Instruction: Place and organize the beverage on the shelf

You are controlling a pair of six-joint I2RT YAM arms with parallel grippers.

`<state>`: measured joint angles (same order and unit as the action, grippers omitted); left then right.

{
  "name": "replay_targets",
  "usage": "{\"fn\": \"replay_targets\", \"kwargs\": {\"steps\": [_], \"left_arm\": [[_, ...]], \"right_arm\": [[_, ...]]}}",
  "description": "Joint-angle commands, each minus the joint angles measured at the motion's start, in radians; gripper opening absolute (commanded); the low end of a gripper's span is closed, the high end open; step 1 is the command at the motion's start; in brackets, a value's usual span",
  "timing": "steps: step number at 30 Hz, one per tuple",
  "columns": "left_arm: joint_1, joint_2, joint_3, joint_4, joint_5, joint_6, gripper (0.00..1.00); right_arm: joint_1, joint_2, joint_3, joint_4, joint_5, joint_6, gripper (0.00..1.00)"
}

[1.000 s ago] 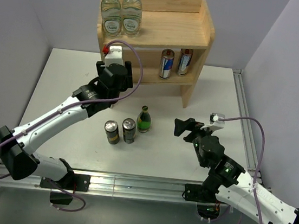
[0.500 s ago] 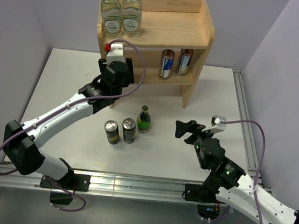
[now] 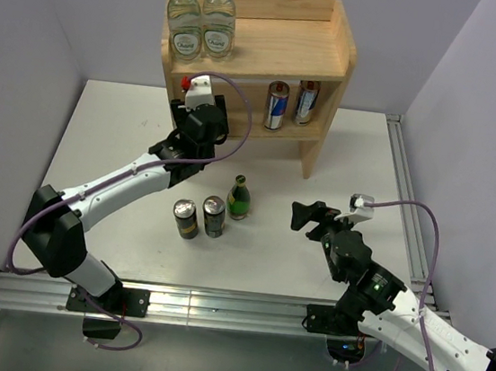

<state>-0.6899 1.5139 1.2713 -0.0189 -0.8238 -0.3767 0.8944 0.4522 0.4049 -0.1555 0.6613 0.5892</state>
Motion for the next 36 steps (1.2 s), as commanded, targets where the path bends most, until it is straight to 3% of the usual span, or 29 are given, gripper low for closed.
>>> {"fn": "replay_targets", "kwargs": {"steps": [1, 16, 36], "left_arm": [[0.010, 0.006, 0.062, 0.178, -0.119, 0.021, 0.00], [0.064, 0.081, 0.141, 0.183, -0.189, 0.012, 0.00], [0.104, 0.164, 0.129, 0.287, -0.324, -0.045, 0.00]], "right_arm": [[0.008, -0.004, -0.006, 0.005, 0.009, 0.015, 1.00], [0.006, 0.014, -0.034, 0.034, -0.002, 0.031, 1.00], [0.008, 0.020, -0.054, 0.053, -0.015, 0.041, 1.00]]}}
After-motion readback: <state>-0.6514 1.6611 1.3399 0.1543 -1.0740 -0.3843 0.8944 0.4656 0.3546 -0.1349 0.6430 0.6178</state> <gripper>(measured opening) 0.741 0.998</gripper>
